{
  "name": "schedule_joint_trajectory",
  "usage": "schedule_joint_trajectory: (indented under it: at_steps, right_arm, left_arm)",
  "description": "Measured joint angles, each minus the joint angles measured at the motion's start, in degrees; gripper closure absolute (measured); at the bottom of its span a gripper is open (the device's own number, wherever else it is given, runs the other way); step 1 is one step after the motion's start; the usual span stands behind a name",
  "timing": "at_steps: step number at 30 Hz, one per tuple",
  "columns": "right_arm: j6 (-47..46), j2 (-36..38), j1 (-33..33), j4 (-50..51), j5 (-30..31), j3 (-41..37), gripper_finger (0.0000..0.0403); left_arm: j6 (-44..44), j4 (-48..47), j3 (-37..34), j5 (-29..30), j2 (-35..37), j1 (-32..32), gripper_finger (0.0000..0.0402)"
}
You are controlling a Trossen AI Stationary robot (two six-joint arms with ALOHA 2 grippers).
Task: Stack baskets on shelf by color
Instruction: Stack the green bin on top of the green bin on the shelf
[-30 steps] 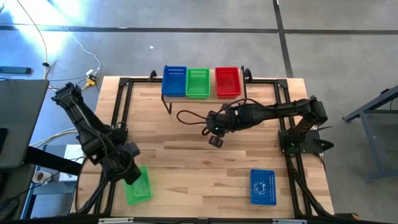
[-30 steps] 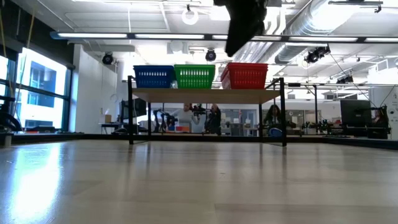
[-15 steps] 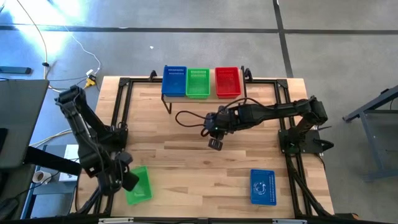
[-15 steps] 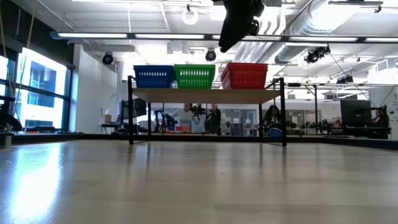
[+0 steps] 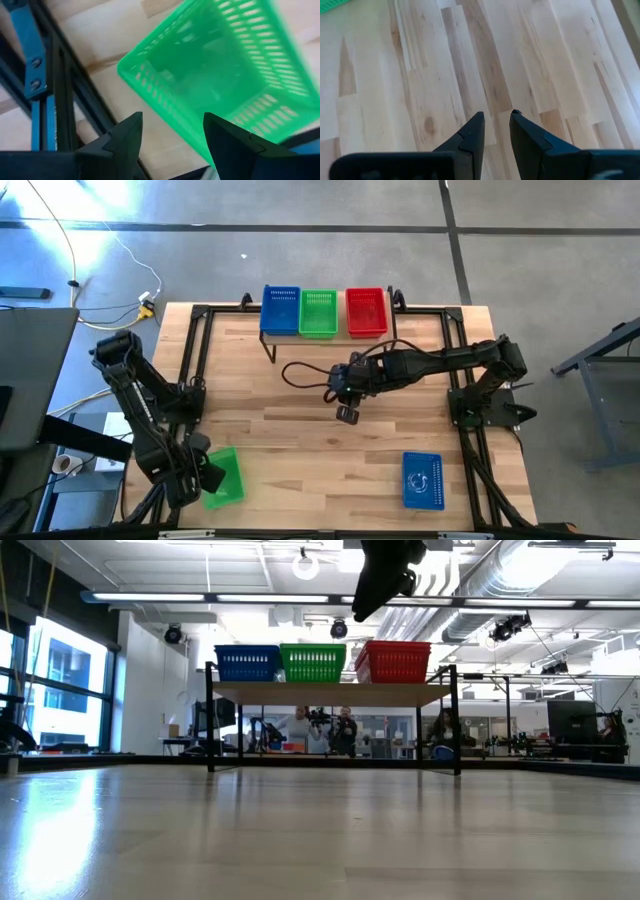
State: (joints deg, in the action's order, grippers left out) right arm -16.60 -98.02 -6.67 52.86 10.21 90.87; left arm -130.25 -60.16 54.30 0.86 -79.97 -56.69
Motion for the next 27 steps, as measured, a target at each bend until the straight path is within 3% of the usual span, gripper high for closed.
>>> schedule_joint_trajectory:
  at_steps: [3, 27]
  right_arm:
    - [0.00, -0.01, -0.68, -0.03, -0.01, 0.00, 0.0325]
    - [-0.04, -0.02, -2.90, -0.48, 0.19, 0.02, 0.0325]
  left_arm:
    - [-0.18, 0.02, 0.00, -2.26, -1.71, -0.02, 0.0202]
    - [-1.54, 0.53, 0.00, -3.48, -12.69, 0.90, 0.0214]
